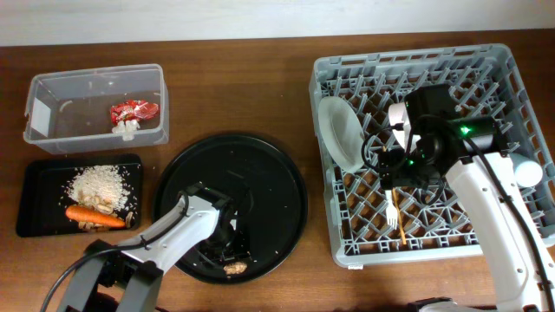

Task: Sort waste into correct bins and load items into the dishwasher rack
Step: 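Grasp the brown shell on the platter with the left gripper, drop on tray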

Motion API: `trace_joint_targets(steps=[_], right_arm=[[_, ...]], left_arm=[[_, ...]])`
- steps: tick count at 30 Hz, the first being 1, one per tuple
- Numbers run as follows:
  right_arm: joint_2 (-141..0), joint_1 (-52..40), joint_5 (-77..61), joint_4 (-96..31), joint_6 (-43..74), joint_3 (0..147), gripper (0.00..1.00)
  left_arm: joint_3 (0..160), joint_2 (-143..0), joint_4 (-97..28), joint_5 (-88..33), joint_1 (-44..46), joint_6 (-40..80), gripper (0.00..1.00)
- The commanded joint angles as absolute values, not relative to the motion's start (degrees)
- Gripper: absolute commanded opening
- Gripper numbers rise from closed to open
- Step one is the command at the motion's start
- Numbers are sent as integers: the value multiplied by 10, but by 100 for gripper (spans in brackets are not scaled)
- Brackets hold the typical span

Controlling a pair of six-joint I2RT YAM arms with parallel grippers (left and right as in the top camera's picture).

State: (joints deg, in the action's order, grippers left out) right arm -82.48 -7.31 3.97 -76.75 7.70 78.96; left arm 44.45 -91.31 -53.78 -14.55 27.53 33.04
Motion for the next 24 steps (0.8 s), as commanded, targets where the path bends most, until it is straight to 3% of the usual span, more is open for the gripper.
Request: trace_joint_targets(steps=[1, 9, 15, 18, 24], right_arm=[[-828, -70, 37, -770, 77, 796, 88], [-828, -70, 37, -770, 77, 796, 88], [-828, -70, 37, -772, 77, 796, 87], [-828, -70, 37, -772, 77, 796, 88], [-828, -70, 37, -772, 77, 796, 88]], left_arm=[[440, -912, -536, -140, 277, 330, 50], [449, -912, -536, -142, 276, 330, 17], [599, -912, -612, -73, 183, 286, 14], [684, -912, -663, 3, 86, 282, 14], [704, -912, -599, 31, -132, 273, 14]])
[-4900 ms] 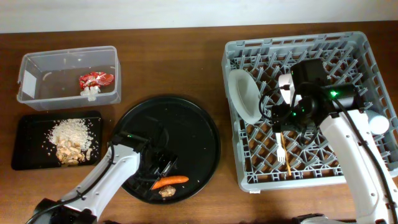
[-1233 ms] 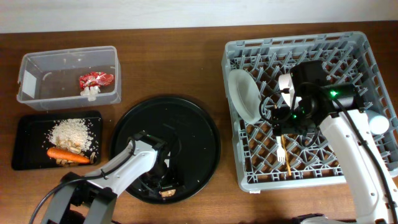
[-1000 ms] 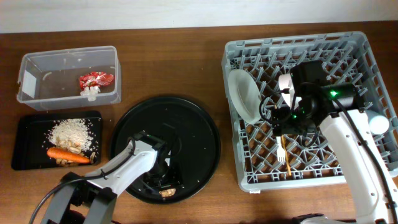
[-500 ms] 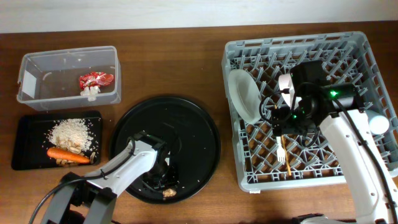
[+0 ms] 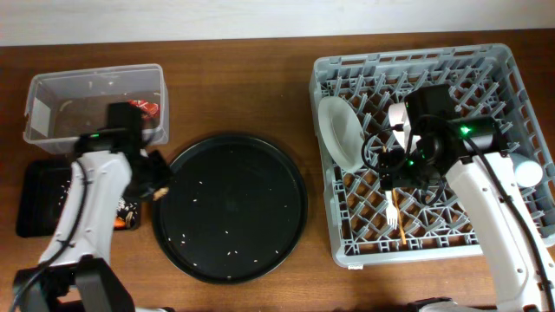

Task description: Sort waste into correct bins and load items into the dishwasher rack

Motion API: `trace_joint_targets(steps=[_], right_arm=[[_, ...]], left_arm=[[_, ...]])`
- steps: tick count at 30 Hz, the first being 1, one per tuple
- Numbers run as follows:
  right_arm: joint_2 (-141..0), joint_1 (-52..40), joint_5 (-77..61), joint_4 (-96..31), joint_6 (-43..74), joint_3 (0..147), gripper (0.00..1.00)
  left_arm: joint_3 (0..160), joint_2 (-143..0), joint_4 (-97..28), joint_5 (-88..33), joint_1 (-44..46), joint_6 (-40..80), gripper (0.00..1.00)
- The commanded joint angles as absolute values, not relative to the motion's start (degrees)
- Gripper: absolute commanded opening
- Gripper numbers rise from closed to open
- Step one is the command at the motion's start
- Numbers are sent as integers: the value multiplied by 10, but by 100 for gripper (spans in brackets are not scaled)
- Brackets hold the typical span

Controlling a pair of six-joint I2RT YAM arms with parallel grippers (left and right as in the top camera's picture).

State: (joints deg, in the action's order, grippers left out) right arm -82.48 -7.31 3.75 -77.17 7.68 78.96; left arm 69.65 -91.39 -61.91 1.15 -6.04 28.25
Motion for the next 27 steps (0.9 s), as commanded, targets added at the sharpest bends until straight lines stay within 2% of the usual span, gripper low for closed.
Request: trace_joint_targets(steps=[1, 5, 10, 11, 12, 13, 14, 18, 19, 21, 23, 25, 26, 27], right_arm=[[-828, -70, 37, -772, 77, 796, 87], [-828, -70, 37, -772, 77, 796, 88], [-828, -70, 37, -775, 77, 796, 87], [-828, -70, 37, -774, 77, 796, 88], [-828, -70, 37, -774, 77, 796, 87], [-828, -70, 37, -774, 77, 796, 88], [-828, -70, 37, -774, 77, 796, 88], [-828, -70, 37, -773, 77, 796, 88], [-828, -70, 36, -770, 78, 796, 88], [-828, -70, 12, -756, 77, 796, 95], [-832, -70, -20, -730, 77, 796, 100], [-841, -70, -78, -680, 72, 796, 99], [-844, -70, -109, -661, 48, 796, 99], [-844, -67, -119, -651, 43, 797, 98]], left_arm=[[704, -912, -589, 30, -161, 273, 14], [704, -920, -557, 35, -250, 274, 15], [703, -993, -569, 35, -262, 273, 15], [703, -1014, -577, 35, -262, 273, 22], [703, -1020, -581, 35, -262, 273, 41], [703, -1027, -589, 35, -262, 273, 49], [703, -1026, -592, 35, -262, 273, 53], [763, -1018, -654, 22, -258, 256, 56], [787, -1008, -674, 8, -250, 246, 56], [826, -974, -693, 2, -214, 232, 56], [837, -932, -673, -32, -148, 192, 59], [837, -918, -643, -69, -46, 131, 61], [837, -922, -647, -65, -1, 112, 63], [837, -927, -659, -60, 43, 88, 72]])
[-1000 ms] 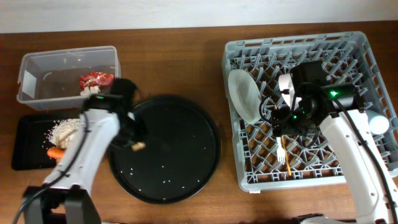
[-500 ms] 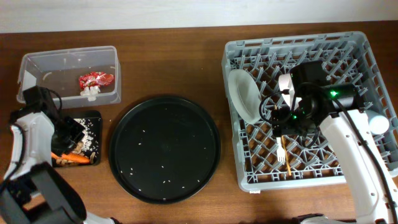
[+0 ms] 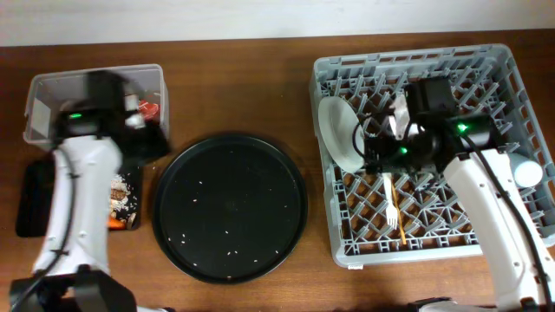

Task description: Sort waste into correct bins and load items into the dishwasher rack

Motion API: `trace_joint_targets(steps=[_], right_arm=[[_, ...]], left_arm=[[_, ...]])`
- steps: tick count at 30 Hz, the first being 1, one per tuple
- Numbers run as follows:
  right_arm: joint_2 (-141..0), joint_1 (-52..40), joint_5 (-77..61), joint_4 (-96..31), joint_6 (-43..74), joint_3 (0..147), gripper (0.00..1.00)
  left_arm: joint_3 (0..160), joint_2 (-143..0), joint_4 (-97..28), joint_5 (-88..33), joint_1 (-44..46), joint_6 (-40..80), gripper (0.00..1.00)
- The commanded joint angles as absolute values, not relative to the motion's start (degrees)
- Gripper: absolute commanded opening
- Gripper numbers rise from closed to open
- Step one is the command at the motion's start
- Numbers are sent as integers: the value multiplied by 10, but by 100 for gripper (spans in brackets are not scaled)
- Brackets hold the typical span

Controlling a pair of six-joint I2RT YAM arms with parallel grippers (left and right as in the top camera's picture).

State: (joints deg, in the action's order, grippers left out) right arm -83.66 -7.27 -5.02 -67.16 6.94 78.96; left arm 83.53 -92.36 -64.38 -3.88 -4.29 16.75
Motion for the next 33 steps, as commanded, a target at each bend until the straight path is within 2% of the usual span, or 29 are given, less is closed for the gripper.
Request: trace_joint_targets(steps=[1, 3, 6, 8, 11, 12, 14, 15, 18, 20, 33], right_arm=[[-844, -61, -119, -654, 39, 800, 99], [-844, -26, -119, -700, 32, 813, 99], [-842, 51, -118, -790, 21, 816, 99], [-823, 78, -118, -801, 12, 805, 99], [-713, 84, -118, -730, 13, 735, 99], [-609, 83, -114, -666, 13, 673, 99], [-521, 83, -92, -631, 13, 627, 99], [-463, 83, -60, -621, 13, 603, 99], [-376, 83, -53, -622, 13, 588, 99], [-356, 83, -53, -623, 13, 588, 99], [-333, 66, -53, -624, 13, 587, 99]], left_arm=[[837, -929, -673, -60, 68, 70, 76], [838, -929, -726, -62, 93, 63, 82], [839, -915, -832, -63, 85, 64, 82], [831, -874, -827, -36, 85, 76, 82], [777, -754, -764, -4, 85, 98, 82], [717, -659, -703, 3, 85, 98, 82], [653, -559, -641, 5, 85, 98, 82], [589, -453, -585, 5, 85, 98, 99], [509, -269, -540, 4, 85, 98, 99], [507, -206, -541, 4, 85, 98, 99], [507, -173, -688, 4, 85, 98, 99]])
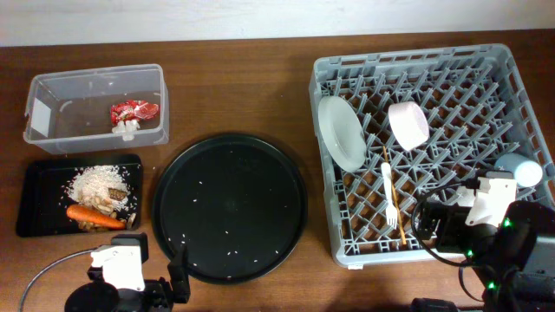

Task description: Sort waste into correct bins and load items into the dishwasher rack

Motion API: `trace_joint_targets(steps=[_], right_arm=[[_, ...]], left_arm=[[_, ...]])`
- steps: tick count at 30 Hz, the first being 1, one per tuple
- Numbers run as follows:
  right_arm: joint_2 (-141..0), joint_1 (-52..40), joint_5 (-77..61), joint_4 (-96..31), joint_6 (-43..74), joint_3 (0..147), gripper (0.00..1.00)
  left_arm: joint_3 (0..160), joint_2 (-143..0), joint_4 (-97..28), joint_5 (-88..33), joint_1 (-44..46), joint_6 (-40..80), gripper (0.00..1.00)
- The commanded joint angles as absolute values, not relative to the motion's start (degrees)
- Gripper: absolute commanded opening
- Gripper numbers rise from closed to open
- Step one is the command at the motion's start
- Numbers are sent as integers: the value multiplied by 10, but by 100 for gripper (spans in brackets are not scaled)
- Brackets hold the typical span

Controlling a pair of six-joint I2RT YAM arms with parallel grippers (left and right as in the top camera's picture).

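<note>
The grey dishwasher rack (408, 56) at the right holds an upright white plate (340, 132), a white cup (408, 124), a white fork (390, 195) and a pale blue cup (516, 166). The round black plate (230, 208) in the middle carries only scattered rice grains. At the left, a clear bin (52, 113) holds a red wrapper (132, 111). The black tray (39, 217) holds rice (102, 182), a carrot (94, 215) and scraps. My left gripper (178, 279) sits pulled back at the front left. My right gripper (427, 224) sits at the rack's front right. Neither touches anything.
The table is dark wood, with its back edge against a pale wall. The arm bases stand at the front edge with cables looping beside them. The rack's front rim lies close to the right arm.
Both arms have pulled back to the front edge. The left was over the bin and tray, the right beside the white cup. The cup now stands free in the rack.
First my left gripper was down at a food scrap on the round plate while the right hovered by the white cup in the rack. Then the left was at the black tray, and the plate had no scrap. Now both arms sit back.
</note>
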State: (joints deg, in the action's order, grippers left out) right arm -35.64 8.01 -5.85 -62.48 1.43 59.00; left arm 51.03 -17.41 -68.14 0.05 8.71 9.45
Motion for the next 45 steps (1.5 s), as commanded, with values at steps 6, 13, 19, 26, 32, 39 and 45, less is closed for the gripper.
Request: trace_joint_targets(steps=[6, 13, 19, 26, 32, 39, 45], right_arm=[[-147, -53, -38, -490, 13, 478, 99], [-2, -50, -17, -164, 23, 181, 99], [-2, -36, 6, 33, -6, 41, 99], [-2, -29, 5, -46, -6, 3, 99], [-2, -30, 5, -46, -6, 3, 98], [-2, -30, 5, -46, -6, 3, 99], [-2, -30, 5, -46, -6, 3, 99]], left_arm=[[507, -173, -688, 4, 85, 98, 99], [507, -173, -688, 4, 85, 98, 99], [507, -173, -688, 4, 85, 98, 99], [507, -173, -689, 4, 85, 98, 99], [507, -173, -688, 4, 85, 98, 99], [507, -173, -688, 4, 85, 98, 99], [507, -173, -689, 4, 85, 98, 99]])
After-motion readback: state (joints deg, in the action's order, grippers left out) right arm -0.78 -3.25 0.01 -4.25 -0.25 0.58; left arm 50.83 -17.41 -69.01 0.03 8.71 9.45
